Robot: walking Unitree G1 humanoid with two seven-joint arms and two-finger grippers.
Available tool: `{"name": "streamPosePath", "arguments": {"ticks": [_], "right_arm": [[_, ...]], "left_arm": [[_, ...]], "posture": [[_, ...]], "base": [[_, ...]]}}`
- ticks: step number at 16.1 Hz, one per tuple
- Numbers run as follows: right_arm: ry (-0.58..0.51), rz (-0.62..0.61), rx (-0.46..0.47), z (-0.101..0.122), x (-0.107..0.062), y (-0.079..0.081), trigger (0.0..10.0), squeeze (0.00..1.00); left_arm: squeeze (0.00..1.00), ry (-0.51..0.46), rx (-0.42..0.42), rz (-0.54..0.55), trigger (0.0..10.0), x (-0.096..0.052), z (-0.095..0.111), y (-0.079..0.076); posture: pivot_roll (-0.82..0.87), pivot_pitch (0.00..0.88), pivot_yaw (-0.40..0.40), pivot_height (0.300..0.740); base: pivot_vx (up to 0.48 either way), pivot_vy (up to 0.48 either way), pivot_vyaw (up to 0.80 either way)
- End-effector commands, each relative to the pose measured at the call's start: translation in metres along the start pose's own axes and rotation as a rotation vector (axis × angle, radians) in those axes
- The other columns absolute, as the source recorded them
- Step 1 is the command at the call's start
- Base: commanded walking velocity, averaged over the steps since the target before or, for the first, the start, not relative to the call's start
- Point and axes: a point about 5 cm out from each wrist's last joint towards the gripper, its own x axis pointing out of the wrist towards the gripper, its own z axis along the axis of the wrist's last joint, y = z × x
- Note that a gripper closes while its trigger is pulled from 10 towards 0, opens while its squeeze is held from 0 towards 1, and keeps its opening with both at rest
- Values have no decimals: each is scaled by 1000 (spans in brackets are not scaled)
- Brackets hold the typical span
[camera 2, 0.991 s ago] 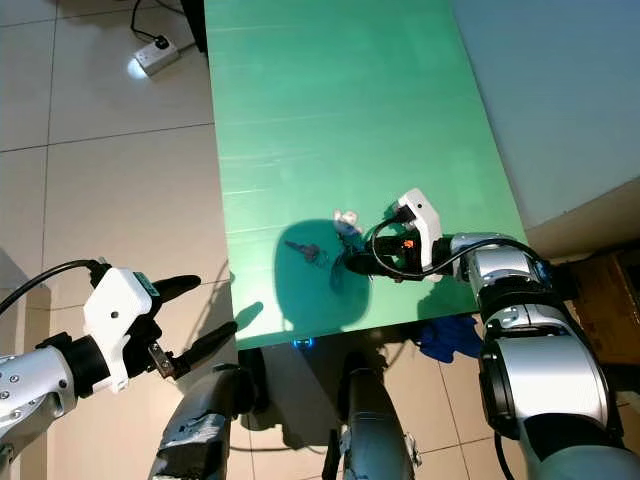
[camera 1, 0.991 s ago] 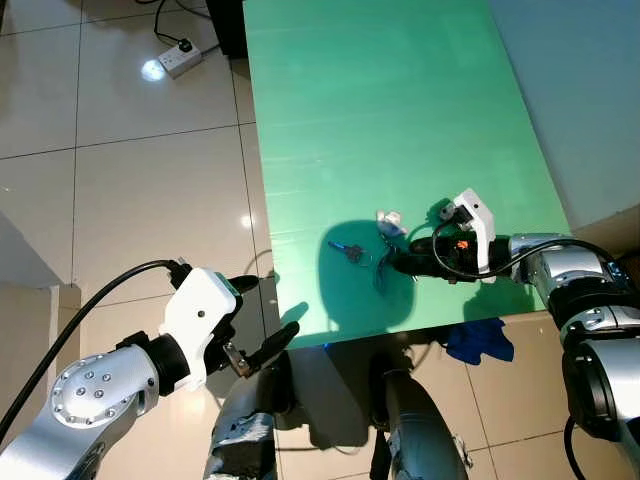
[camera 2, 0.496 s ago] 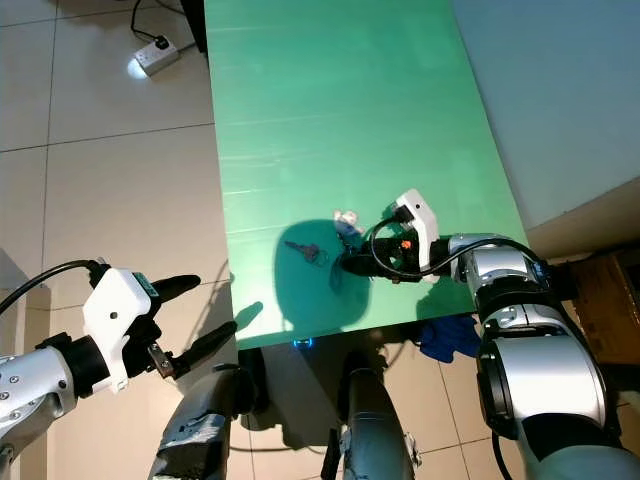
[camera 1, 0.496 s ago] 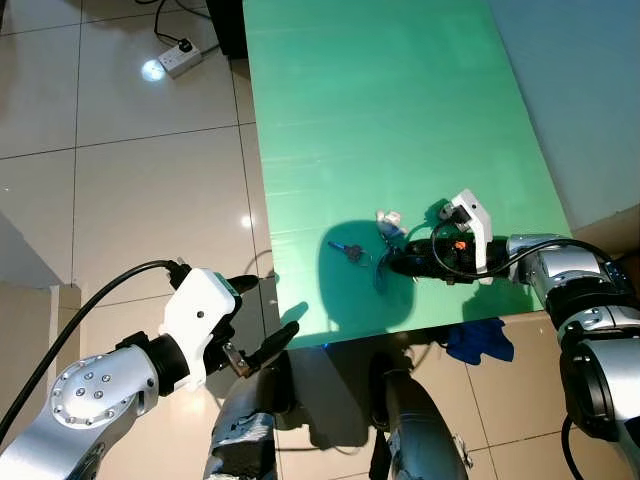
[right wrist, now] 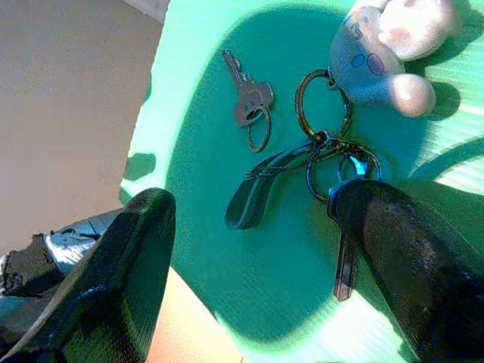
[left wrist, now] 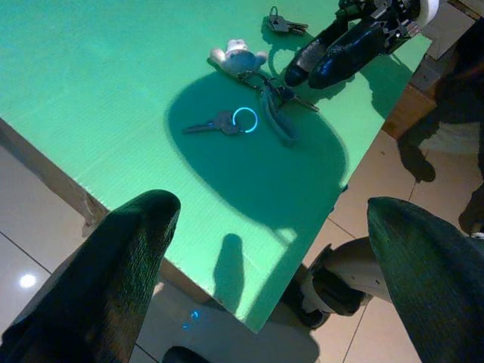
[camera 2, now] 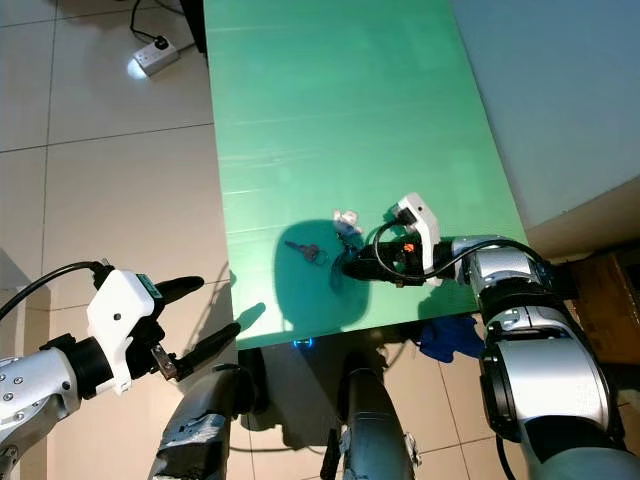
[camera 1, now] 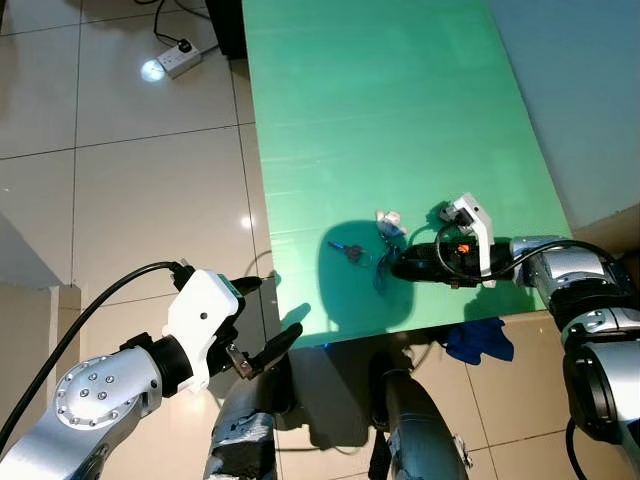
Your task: Hang keys on a hook
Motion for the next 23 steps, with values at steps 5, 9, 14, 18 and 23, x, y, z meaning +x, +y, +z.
{"name": "streamPosePath", "arguments": {"ticks": [5, 9, 14, 18, 23], "right_arm": [[1, -124, -46, -7, -5, -8, 10000, 0], [-47, -160, -109, 4, 3, -7, 10000, 0], [-82, -268, -330, 32, 11, -3, 10000, 0], [-60, -221, -444, 38, 32, 11, 10000, 0], [55, -308, -549, 29, 41, 10, 10000, 0]], "left_arm": [[0, 22, -25, -13, 10000, -2, -6, -7], [0, 22, -24, -14, 10000, -2, -6, -7], [0, 24, -25, -11, 10000, -2, -6, -7], [0, 27, -28, -15, 10000, -2, -6, -9], [0, 33, -37, -14, 10000, -2, -10, -10]], "posture": [[-32, 460, -20, 740], [-33, 460, -21, 740], [-31, 470, -24, 740], [-30, 475, -25, 740], [-34, 482, -32, 740]], "base": [[0, 0, 0], [0, 0, 0], [0, 0, 0], [0, 0, 0], [0, 0, 0]]}}
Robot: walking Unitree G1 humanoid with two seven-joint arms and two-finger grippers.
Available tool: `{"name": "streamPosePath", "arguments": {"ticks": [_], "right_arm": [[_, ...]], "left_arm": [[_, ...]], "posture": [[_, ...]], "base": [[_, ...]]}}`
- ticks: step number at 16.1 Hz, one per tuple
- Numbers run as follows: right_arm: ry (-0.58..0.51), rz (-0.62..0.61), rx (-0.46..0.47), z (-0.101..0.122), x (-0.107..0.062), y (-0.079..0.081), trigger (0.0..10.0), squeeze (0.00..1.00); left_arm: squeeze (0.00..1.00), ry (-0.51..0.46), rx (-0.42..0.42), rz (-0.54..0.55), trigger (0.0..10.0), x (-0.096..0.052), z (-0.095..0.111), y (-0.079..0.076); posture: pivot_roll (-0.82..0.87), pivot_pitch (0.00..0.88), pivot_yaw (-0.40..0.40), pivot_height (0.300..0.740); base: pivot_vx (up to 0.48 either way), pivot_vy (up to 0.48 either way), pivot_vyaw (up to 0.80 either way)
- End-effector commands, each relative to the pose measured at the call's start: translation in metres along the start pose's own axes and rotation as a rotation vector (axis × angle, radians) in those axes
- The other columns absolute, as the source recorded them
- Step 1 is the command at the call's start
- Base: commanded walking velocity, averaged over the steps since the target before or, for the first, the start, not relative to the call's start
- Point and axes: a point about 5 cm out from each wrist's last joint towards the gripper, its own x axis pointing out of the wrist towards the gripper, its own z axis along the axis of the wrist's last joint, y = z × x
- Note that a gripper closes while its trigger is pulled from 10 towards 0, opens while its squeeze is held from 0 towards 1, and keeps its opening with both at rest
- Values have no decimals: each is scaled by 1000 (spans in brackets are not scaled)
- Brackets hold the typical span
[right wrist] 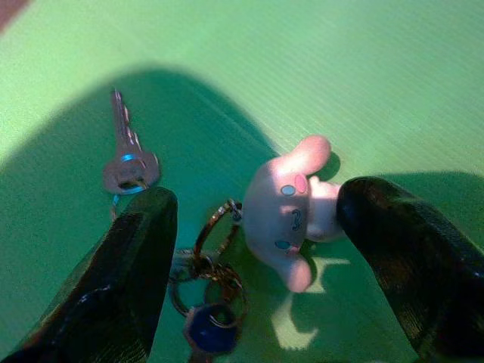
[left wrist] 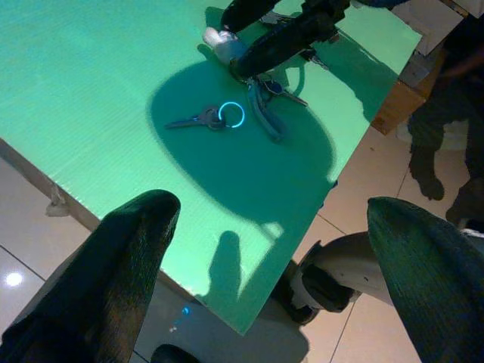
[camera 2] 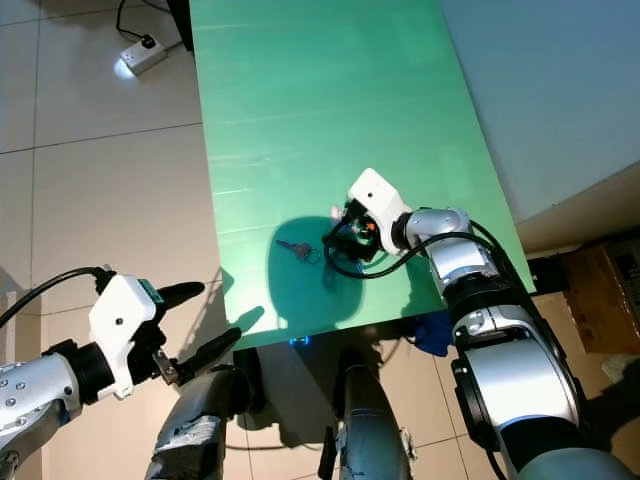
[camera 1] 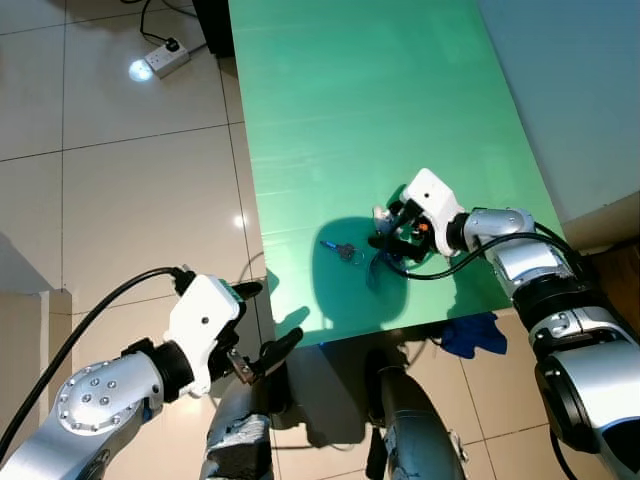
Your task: Hang keys on a hook
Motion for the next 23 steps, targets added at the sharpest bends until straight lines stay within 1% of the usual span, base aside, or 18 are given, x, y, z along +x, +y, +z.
{"name": "streamPosePath", "arguments": {"ticks": [1, 3, 6, 9, 10, 11, 12, 13, 14, 15, 16, 17, 18, 19, 20, 23], "right_arm": [[68, 4, -35, -13, 3, 7, 10000, 0], [67, 5, -36, -13, 6, 10, 10000, 0], [94, 10, -66, -17, 9, 16, 10000, 0], [116, -46, -80, -19, 12, 15, 10000, 0], [113, -49, -79, -19, 13, 16, 9725, 0], [112, -51, -78, -19, 14, 17, 9725, 0], [106, -51, -78, -18, 14, 17, 7961, 0], [103, -52, -78, -18, 14, 18, 7529, 0], [90, -70, -77, -16, 14, 16, 4431, 0], [86, -75, -77, -16, 13, 15, 4431, 0], [84, -78, -75, -16, 13, 15, 4078, 0], [81, -82, -73, -16, 12, 14, 3176, 0], [79, -83, -72, -16, 12, 14, 1765, 0], [78, -84, -72, -16, 12, 14, 1765, 0], [79, -81, -69, -18, 11, 14, 0, 0], [88, -76, -66, -21, 9, 14, 0, 0]], "left_arm": [[0, 17, -14, -13, 10000, -2, -5, -5], [0, 19, -16, -11, 10000, -2, -7, -5], [0, 16, -14, -11, 10000, -3, -5, -6], [0, 11, -11, -13, 10000, -4, 0, -8], [0, 10, -9, -12, 10000, -4, 0, -8], [0, 10, -9, -12, 10000, -5, 1, -8], [0, 11, -8, -11, 10000, -5, 1, -8], [0, 11, -8, -11, 10000, -5, 1, -7], [0, 11, -6, -10, 10000, -4, 1, -7], [0, 11, -5, -10, 10000, -4, 1, -7], [0, 11, -5, -10, 10000, -4, 1, -7], [0, 11, -4, -10, 10000, -4, 1, -7], [0, 12, -4, -10, 10000, -4, 1, -7], [0, 12, -3, -10, 10000, -4, 1, -7], [0, 12, -4, -10, 10000, -4, 1, -7], [0, 12, -6, -10, 10000, -3, 1, -8]], "posture": [[-34, 482, -32, 740], [-37, 481, -34, 740], [-37, 479, -34, 740], [-35, 478, -35, 740], [-35, 477, -36, 740], [-34, 476, -36, 740], [-34, 472, -35, 740], [-34, 472, -35, 740], [-34, 466, -35, 740], [-34, 466, -35, 740], [-34, 462, -34, 740], [-34, 458, -33, 740], [-36, 458, -33, 740], [-36, 457, -33, 740], [-36, 456, -34, 740], [-39, 458, -37, 740]], "base": [[0, 0, 0], [0, 0, 0], [0, 0, 0], [0, 0, 0], [0, 0, 0], [0, 0, 0], [0, 0, 0], [0, 0, 0], [0, 0, 0], [0, 0, 0], [0, 0, 0], [0, 0, 0], [0, 0, 0], [0, 0, 0], [0, 0, 0], [0, 0, 0]]}}
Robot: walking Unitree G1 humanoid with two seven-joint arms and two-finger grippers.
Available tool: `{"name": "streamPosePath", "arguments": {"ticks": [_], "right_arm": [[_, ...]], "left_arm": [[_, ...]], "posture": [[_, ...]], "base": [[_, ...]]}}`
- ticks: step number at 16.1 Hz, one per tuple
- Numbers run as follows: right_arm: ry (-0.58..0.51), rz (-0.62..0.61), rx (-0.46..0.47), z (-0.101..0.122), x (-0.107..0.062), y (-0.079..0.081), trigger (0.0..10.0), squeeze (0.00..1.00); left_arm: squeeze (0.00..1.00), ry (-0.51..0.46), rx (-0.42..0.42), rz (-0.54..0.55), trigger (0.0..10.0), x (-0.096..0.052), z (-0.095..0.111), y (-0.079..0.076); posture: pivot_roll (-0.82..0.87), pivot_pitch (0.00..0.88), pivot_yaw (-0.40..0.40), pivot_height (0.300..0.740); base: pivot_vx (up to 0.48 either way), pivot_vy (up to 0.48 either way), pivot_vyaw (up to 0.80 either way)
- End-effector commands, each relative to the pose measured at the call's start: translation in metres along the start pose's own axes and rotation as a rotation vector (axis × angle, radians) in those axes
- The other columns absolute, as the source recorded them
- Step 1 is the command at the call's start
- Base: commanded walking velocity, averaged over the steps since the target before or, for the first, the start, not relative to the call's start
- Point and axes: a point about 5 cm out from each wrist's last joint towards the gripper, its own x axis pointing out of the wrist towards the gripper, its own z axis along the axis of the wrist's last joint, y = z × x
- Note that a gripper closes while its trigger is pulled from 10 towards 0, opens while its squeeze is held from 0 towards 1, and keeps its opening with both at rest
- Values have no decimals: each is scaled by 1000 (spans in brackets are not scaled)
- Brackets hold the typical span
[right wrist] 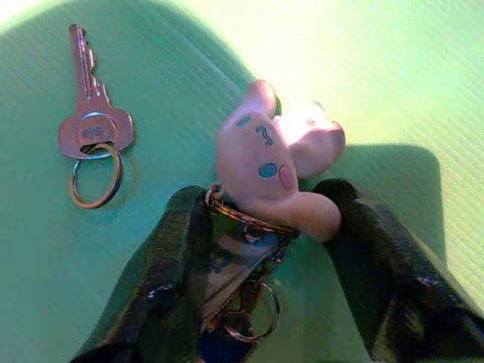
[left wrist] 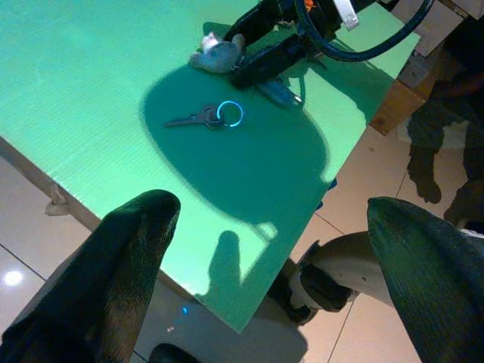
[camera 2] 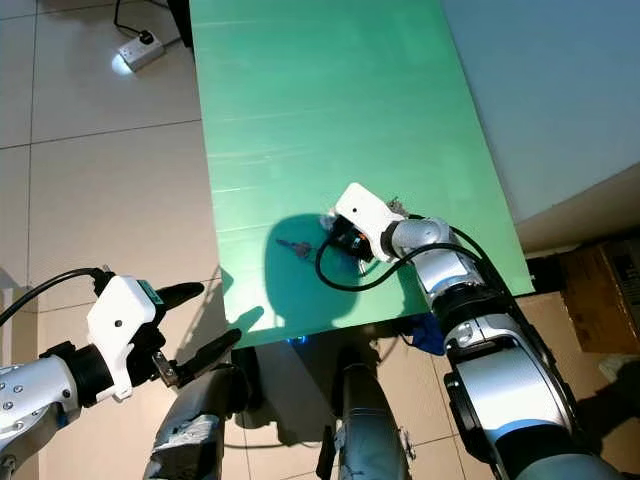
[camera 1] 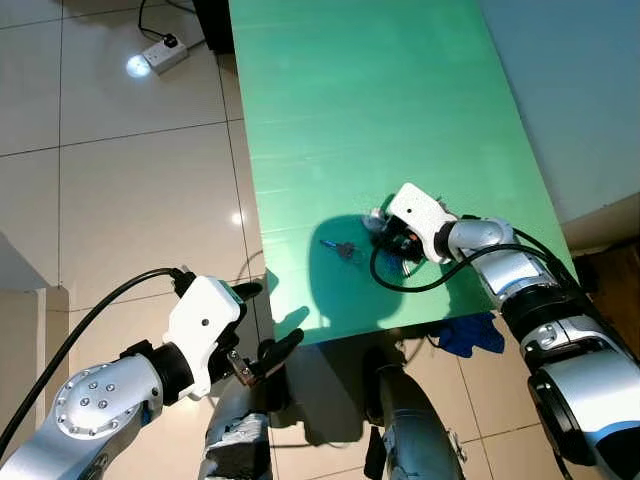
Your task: Hang keys on a hook
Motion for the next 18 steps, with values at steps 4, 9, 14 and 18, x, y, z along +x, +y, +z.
{"name": "streamPosePath", "arguments": {"ticks": [4, 9, 14, 18], "right_arm": [[28, 4, 34, -13, -5, 0, 0, 0], [0, -29, 56, -8, -8, -8, 0, 0], [-84, -57, 140, 2, -13, -17, 0, 0], [-239, -227, 230, 11, -36, -33, 0, 0]], "left_arm": [[0, 11, -13, -8, 10000, -1, -3, -5], [0, 10, -10, 3, 10000, -1, -3, -4], [0, 9, -1, 23, 10000, -2, -5, 0], [0, -42, 16, 204, 10000, 13, -9, 14]], "posture": [[-38, 455, -45, 740], [-38, 452, -47, 740], [-36, 432, -48, 740], [9, 229, -41, 740]], "base": [[0, 0, 0], [0, 0, 0], [0, 0, 0], [0, 0, 0]]}}
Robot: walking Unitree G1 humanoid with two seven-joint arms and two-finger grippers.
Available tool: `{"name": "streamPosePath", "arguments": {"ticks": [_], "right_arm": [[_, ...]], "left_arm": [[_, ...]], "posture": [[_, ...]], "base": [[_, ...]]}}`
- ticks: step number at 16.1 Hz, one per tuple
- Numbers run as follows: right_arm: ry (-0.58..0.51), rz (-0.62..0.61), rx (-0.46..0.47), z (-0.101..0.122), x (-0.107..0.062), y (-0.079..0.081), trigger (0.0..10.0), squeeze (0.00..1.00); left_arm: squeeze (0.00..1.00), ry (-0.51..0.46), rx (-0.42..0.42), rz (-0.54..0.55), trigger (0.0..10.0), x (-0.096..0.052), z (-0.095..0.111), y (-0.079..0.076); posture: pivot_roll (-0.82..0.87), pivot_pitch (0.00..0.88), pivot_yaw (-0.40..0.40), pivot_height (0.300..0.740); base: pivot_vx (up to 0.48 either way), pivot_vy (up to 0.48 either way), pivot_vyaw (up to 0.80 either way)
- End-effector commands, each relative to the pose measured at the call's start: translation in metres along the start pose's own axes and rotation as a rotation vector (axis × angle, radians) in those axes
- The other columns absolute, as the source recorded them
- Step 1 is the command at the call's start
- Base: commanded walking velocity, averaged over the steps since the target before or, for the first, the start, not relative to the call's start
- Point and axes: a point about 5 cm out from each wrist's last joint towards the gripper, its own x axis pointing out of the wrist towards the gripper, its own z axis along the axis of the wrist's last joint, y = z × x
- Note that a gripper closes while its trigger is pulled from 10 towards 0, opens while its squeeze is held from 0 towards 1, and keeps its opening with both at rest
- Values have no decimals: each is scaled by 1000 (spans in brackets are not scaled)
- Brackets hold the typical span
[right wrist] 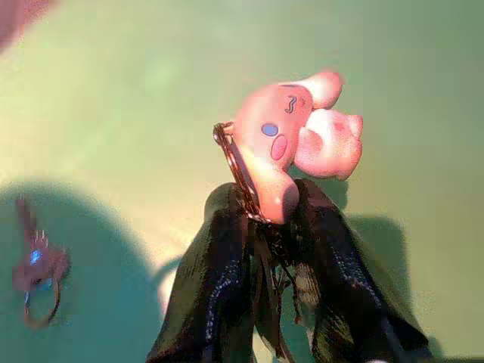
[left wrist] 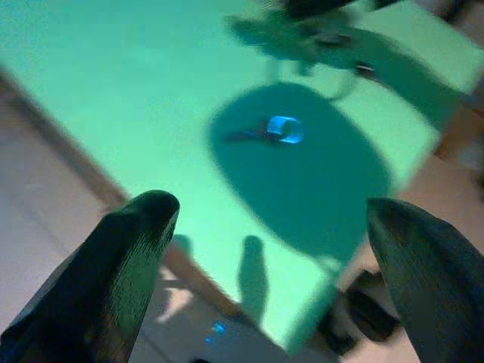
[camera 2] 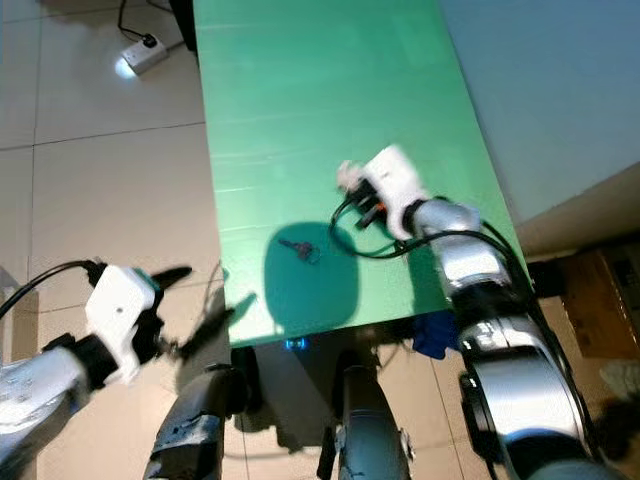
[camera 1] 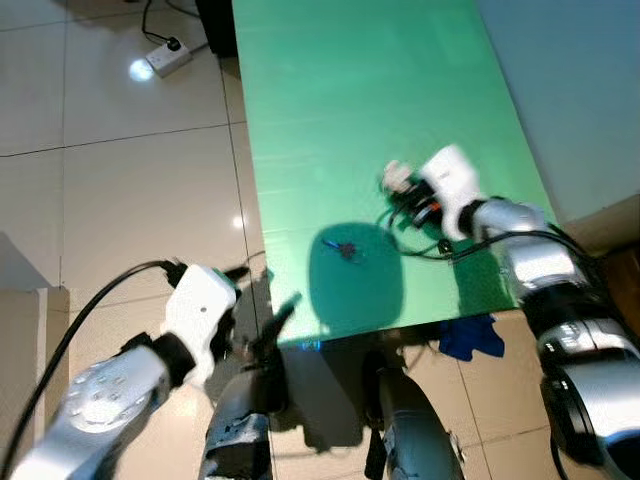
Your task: Hang keys on a hook
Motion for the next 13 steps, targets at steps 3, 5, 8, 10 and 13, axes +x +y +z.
{"name": "streamPosePath", "arguments": {"ticks": [3, 5, 8, 10, 13], "right_arm": [[-212, -176, 151, 17, -18, -1, 0, 0], [-288, -260, 187, 19, -28, 11, 0, 0], [-325, -345, 226, 18, -39, 27, 0, 0], [-350, -400, 324, 9, -42, 46, 0, 0], [-259, -411, 360, -15, -43, 74, 10000, 0]], "left_arm": [[0, -80, -73, 126, 10000, 21, -2, 9], [0, -135, -110, 213, 10000, 34, -3, 18], [0, -230, -153, 401, 10000, 52, 13, 43], [0, -249, -147, 370, 10000, 64, 17, 44], [0, -196, -45, 339, 10000, 77, 9, 35]], "posture": [[25, 85, -46, 740], [-21, 0, 4, 740], [-45, 0, 45, 740], [-60, 0, 73, 740], [-52, 0, 69, 740]], "base": [[0, 0, 0], [0, 0, 0], [0, 0, 0], [0, 0, 0], [0, 0, 0]]}}
